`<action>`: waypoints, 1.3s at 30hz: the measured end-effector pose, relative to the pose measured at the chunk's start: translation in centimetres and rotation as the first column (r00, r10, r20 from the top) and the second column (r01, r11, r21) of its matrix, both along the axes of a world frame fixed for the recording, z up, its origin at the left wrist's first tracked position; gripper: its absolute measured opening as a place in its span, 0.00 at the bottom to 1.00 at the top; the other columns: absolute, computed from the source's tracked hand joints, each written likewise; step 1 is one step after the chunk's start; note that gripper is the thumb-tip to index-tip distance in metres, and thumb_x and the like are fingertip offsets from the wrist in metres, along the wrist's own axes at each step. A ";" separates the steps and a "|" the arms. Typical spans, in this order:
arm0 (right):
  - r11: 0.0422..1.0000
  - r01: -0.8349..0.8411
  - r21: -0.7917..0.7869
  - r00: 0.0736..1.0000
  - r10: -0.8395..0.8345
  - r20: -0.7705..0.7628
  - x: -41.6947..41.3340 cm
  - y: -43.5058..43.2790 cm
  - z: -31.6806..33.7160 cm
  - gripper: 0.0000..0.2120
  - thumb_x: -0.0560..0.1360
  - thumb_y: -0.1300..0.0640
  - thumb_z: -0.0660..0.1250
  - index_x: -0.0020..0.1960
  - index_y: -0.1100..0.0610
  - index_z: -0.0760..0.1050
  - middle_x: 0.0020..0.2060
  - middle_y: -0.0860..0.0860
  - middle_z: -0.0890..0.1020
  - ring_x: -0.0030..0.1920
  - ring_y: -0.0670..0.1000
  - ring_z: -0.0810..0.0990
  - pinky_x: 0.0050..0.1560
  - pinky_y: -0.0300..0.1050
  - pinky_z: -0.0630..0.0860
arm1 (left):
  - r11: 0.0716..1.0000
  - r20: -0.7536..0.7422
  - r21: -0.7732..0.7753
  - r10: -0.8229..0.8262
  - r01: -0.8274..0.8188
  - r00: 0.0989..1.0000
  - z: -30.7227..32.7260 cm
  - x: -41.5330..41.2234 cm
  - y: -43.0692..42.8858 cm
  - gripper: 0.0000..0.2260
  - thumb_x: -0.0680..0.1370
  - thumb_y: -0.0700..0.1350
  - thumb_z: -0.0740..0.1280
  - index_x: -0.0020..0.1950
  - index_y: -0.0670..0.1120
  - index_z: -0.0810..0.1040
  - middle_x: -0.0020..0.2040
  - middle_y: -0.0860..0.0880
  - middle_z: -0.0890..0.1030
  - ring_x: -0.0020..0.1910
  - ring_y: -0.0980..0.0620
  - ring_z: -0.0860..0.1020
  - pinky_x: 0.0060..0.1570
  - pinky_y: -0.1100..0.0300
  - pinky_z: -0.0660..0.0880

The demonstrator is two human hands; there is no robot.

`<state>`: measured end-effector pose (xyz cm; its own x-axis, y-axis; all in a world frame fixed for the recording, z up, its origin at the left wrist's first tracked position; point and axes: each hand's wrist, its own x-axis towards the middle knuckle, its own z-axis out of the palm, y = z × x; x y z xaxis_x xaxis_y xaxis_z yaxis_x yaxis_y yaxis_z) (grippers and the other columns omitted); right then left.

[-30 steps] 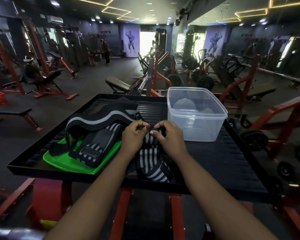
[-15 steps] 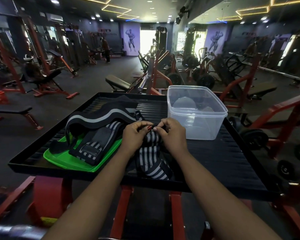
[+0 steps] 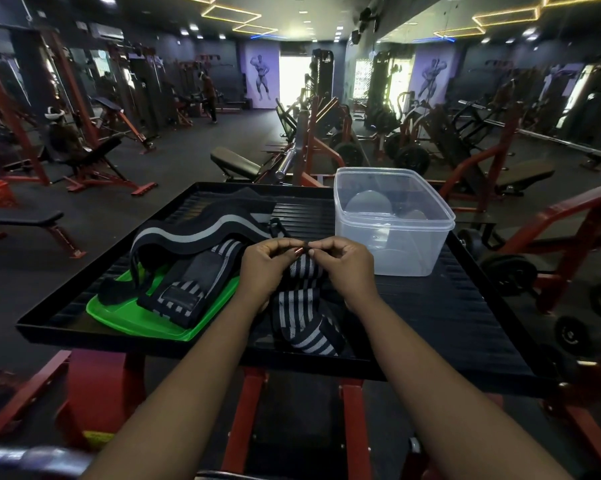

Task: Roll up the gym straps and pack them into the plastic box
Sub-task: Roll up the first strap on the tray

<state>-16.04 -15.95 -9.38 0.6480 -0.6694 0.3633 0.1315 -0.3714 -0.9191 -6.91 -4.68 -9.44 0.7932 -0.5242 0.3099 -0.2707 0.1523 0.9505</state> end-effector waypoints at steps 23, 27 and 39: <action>0.997 -0.023 -0.080 0.997 0.028 0.067 -0.4 0.5 0.5 0.06 0.72 0.62 0.73 0.49 0.54 0.83 0.44 0.49 0.86 0.47 0.45 0.84 0.52 0.39 0.79 | 0.995 0.041 -0.003 0.098 -0.098 0.994 0.4 -1.0 0.3 0.08 0.74 0.37 0.71 0.51 0.45 0.82 0.47 0.47 0.84 0.46 0.53 0.83 0.50 0.60 0.78; 1.000 -0.014 0.011 0.997 0.013 0.081 -0.3 1.4 0.8 0.07 0.72 0.62 0.74 0.42 0.49 0.82 0.42 0.49 0.86 0.44 0.48 0.84 0.49 0.44 0.80 | 0.975 -0.007 -0.019 0.222 -0.222 0.975 0.0 -2.2 -0.1 0.05 0.76 0.40 0.69 0.50 0.48 0.81 0.44 0.52 0.84 0.43 0.56 0.82 0.48 0.61 0.78; 0.975 -0.096 0.203 0.991 0.073 0.116 -3.5 3.2 -0.2 0.08 0.73 0.61 0.73 0.47 0.48 0.80 0.45 0.50 0.85 0.46 0.47 0.82 0.50 0.42 0.78 | 0.975 -0.201 -0.190 0.073 -0.112 0.977 0.0 -6.1 2.2 0.08 0.74 0.31 0.68 0.48 0.42 0.81 0.45 0.48 0.84 0.45 0.56 0.81 0.52 0.62 0.78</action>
<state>-19.50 -12.76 -9.63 0.6705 -0.6818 0.2926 0.2560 -0.1575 -0.9538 -13.06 -2.44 -9.42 0.8900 -0.3888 0.2381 -0.1082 0.3271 0.9388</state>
